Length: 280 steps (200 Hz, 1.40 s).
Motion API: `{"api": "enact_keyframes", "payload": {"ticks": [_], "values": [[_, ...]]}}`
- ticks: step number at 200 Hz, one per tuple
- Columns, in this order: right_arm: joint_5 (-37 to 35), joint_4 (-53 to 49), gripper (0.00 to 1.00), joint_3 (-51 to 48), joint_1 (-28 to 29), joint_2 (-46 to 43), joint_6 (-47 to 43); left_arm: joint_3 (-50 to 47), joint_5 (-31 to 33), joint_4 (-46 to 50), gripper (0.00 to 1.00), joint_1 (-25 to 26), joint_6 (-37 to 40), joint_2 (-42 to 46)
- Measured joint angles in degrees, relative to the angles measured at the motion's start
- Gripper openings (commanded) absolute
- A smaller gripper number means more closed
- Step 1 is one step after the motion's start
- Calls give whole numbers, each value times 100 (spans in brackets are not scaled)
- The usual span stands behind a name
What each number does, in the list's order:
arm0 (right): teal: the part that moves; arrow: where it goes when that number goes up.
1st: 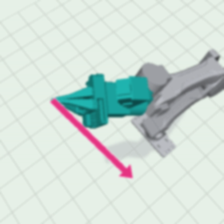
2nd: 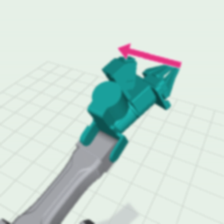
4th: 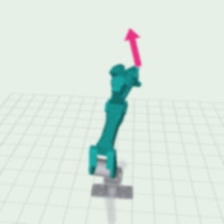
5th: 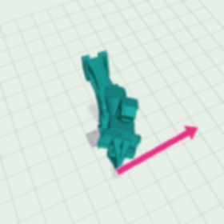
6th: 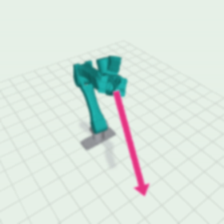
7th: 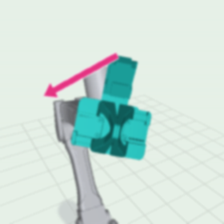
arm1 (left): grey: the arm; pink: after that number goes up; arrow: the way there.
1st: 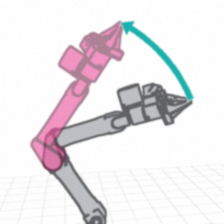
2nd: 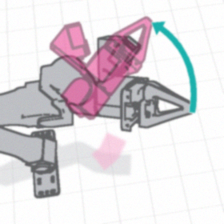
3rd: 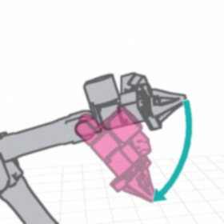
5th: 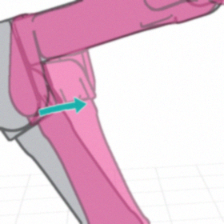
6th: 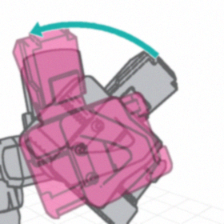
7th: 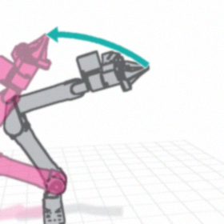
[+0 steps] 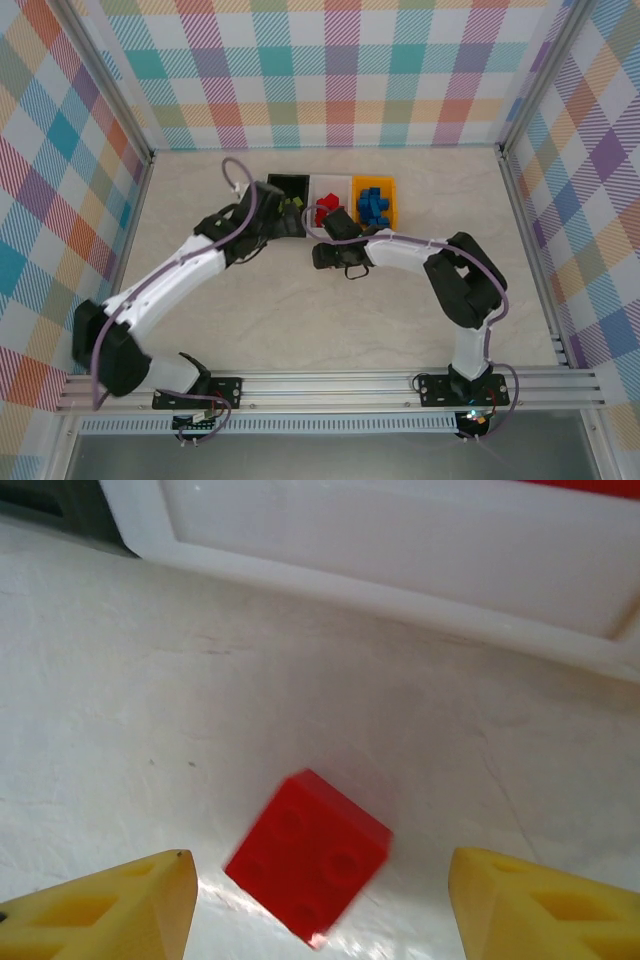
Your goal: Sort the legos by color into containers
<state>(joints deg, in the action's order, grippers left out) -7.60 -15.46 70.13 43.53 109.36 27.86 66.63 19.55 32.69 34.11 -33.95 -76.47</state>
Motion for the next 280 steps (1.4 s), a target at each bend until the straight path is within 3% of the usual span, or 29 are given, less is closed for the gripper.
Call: {"api": "enact_keyframes", "payload": {"ticks": [54, 141, 193, 222, 255, 270, 280], "values": [[-485, -501, 59, 640, 260, 535, -20, -1204, 247, 199, 100, -17, -317, 861], [-826, -726, 36, 822, 343, 706, -87, -1283, 374, 326, 100, -28, -422, 817], [-885, -820, 36, 859, 245, -22, -332, -1287, 468, 492, 100, -28, -424, 1117], [-872, -868, 37, 1685, -103, -136, -487, -1346, 595, 514, 100, -28, -444, 1661], [-824, -933, 39, 2844, -560, 457, -610, -1390, 776, 647, 100, -28, -468, 1967], [-826, -992, 44, 3239, -702, 848, -627, -1390, 890, 688, 100, -28, -479, 2015], [-822, -1045, 55, 3436, -765, 1106, -632, -1390, 999, 745, 100, -28, -487, 2074]]}}
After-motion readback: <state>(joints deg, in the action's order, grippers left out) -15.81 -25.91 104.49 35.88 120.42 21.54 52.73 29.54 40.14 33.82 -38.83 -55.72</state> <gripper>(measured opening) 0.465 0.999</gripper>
